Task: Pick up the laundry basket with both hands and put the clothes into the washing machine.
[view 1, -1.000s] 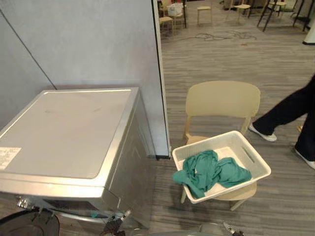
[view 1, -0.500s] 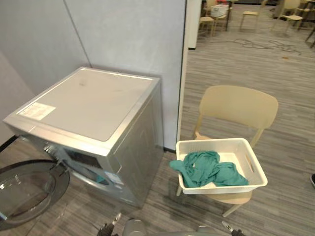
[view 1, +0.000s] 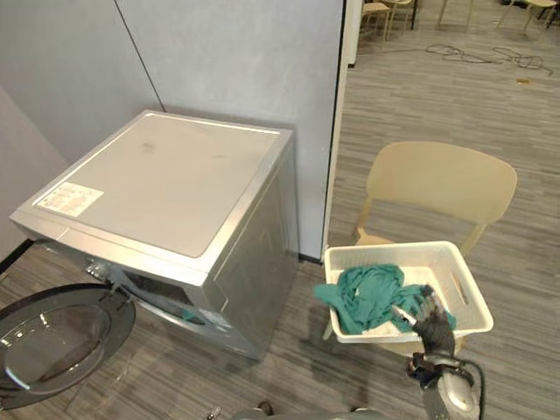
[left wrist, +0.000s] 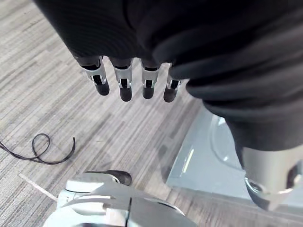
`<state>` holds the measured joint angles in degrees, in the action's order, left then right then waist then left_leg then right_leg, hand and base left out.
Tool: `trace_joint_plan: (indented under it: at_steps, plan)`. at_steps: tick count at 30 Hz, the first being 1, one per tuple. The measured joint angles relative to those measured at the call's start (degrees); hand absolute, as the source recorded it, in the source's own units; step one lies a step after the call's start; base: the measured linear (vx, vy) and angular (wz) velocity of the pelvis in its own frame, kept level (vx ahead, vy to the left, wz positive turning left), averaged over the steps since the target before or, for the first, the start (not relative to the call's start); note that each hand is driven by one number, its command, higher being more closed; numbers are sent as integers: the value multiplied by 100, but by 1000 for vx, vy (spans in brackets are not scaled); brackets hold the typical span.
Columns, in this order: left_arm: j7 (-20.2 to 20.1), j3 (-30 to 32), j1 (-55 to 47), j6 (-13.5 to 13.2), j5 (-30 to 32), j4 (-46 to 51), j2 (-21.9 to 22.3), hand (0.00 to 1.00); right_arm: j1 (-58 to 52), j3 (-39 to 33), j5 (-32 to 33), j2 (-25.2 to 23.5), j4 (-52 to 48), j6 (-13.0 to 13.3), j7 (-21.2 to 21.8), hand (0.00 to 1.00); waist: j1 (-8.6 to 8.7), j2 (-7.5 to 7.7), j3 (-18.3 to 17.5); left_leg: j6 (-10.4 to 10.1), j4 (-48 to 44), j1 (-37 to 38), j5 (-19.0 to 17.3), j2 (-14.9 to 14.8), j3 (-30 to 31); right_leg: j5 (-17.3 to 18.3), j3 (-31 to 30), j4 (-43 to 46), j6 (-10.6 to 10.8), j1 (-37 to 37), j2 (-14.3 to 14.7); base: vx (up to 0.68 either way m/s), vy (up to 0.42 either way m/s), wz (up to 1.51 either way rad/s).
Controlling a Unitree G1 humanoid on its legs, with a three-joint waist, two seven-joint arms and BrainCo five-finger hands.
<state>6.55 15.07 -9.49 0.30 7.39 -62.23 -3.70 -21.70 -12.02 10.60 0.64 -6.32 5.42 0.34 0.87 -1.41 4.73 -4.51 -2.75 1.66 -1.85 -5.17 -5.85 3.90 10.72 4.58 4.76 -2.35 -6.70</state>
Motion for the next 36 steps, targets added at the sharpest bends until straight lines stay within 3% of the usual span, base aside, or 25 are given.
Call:
trace_joint_plan:
  at_steps: [5, 8, 11, 14, 20, 22, 29, 36]
  plan:
    - [-4, -362, 81, -83, 3, 97, -96, 0, 239, -25, -246, 254, 56, 32, -12, 0, -4, 4, 32, -1, 25, -152, 9, -10, 36, -186, 19, -339, -8, -25, 48, 28, -12, 0]
    - [-17, -452, 230, -103, 7, 137, -181, 0, 1007, -44, -476, 833, 513, 47, -51, 0, -17, 54, 196, 5, -2, -371, 90, -7, 116, -297, 40, -422, -17, 105, 60, -59, -1, 8]
    - [-30, -615, 360, -140, 8, 260, -254, 0, 2168, 126, -569, 1654, 1773, 52, -65, 0, -103, 82, 522, 20, -33, -702, 219, 1, 219, -427, 156, -430, -37, 365, 61, -124, 0, 16]
    - [-55, -830, 436, -134, 15, 308, -289, 0, 3321, 815, -673, 2534, 3150, -118, 0, 0, -265, 28, 833, 34, -31, -987, 356, 13, 339, -550, 201, -439, -65, 595, 62, -135, 9, 15]
    - [-142, -1062, 486, -140, -5, 370, -304, 0, 4964, 1904, -674, 3249, 4492, -188, 212, 0, -379, -131, 1366, 41, -308, -1487, 394, 10, 439, -613, 243, -237, -101, 1022, 52, -93, 6, 5]
    - [-139, -1128, 640, -147, -65, 406, -304, 0, 5240, 2131, -690, 3571, 4856, -227, 353, 0, -499, -179, 1597, 41, -390, -1602, 395, 8, 449, -657, 246, -233, -105, 1101, 52, -87, 12, 0]
    - [-97, -1394, 739, -289, -461, 852, -344, 0, 5698, 2525, -945, 3677, 5537, -359, 454, 0, -498, -243, 1928, 54, -451, -1987, 475, 13, 554, -663, 338, -78, -113, 1484, 45, -53, -1, 4]
    - [19, -1548, 870, -326, -585, 1222, -387, 0, 6054, 2525, -1356, 3776, 5976, -431, 292, 0, -531, -281, 2267, 65, -356, -2257, 649, 17, 704, -648, 485, 111, -147, 1797, 26, -35, -15, 9]
